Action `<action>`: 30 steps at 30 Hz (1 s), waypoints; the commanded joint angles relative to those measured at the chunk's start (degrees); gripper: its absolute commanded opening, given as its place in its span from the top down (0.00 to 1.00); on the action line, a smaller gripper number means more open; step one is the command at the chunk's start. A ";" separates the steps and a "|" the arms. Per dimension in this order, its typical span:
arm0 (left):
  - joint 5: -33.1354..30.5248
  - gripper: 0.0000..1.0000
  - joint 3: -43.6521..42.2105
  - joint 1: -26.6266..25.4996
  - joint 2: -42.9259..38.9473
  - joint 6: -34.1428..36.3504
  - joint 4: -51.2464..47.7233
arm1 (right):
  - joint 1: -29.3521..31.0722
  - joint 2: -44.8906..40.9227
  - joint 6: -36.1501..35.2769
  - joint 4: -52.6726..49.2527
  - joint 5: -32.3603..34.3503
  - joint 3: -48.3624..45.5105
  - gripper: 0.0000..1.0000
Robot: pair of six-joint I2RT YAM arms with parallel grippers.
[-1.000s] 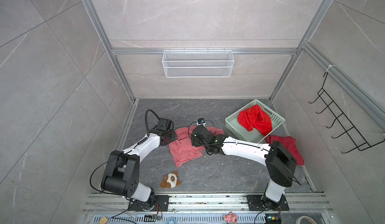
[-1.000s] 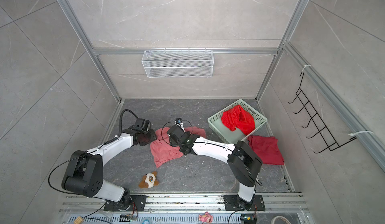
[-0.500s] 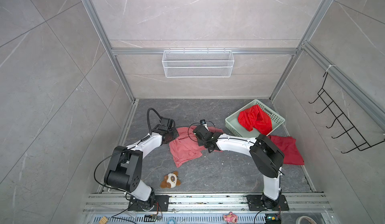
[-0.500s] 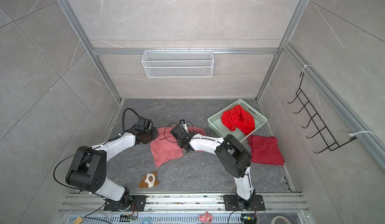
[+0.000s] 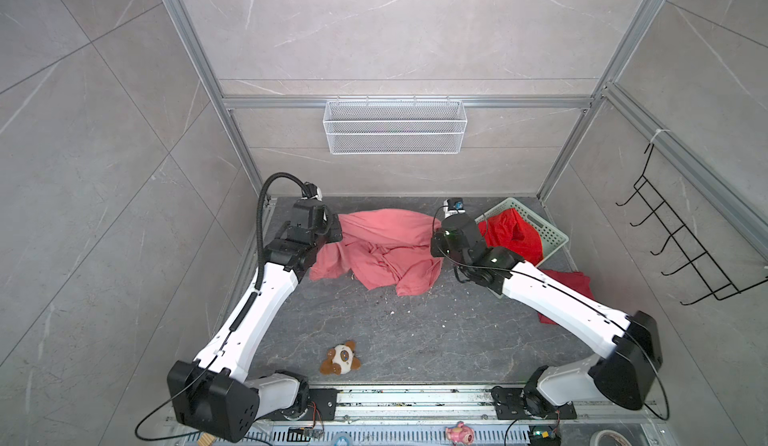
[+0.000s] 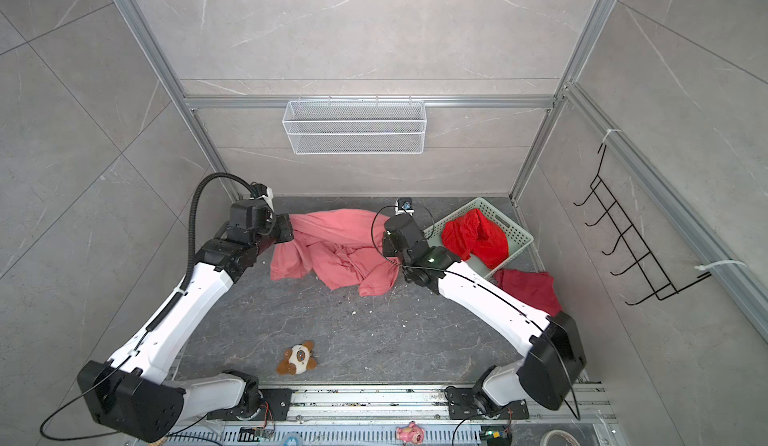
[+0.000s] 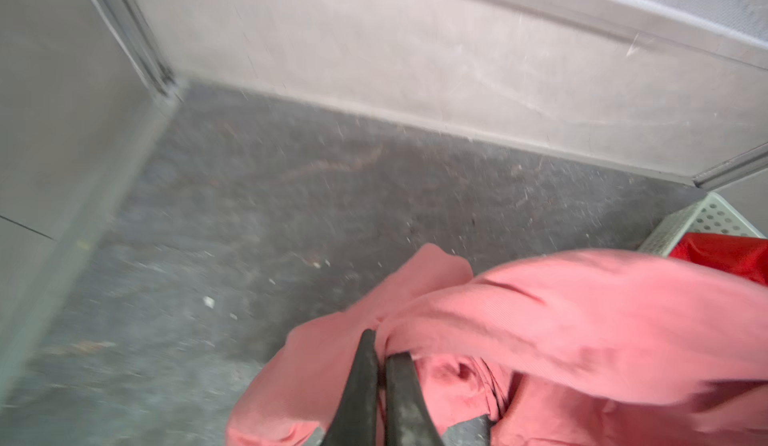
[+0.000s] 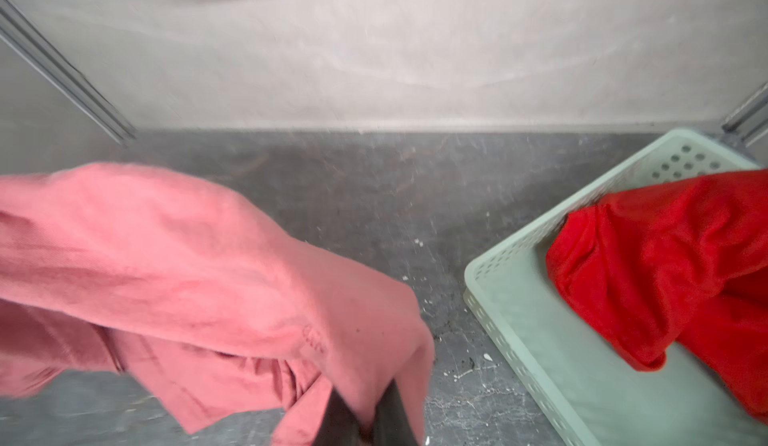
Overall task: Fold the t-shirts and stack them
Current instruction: 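Grasp the pink t-shirt edges with both grippers, spreading them apart, then lift the pink t-shirt with both grippers and raise it high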
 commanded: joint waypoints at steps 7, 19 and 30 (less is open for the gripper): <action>-13.34 1.00 3.58 0.83 -10.20 17.82 0.52 | 4.37 -12.92 -3.49 -4.83 -3.83 0.46 1.00; -1.03 1.00 4.97 2.92 4.93 20.73 4.27 | 5.07 -5.14 -3.16 -3.21 6.72 1.71 1.00; -4.34 1.00 10.99 6.91 15.42 18.94 12.94 | 1.31 3.88 -9.45 -1.83 7.21 12.48 1.00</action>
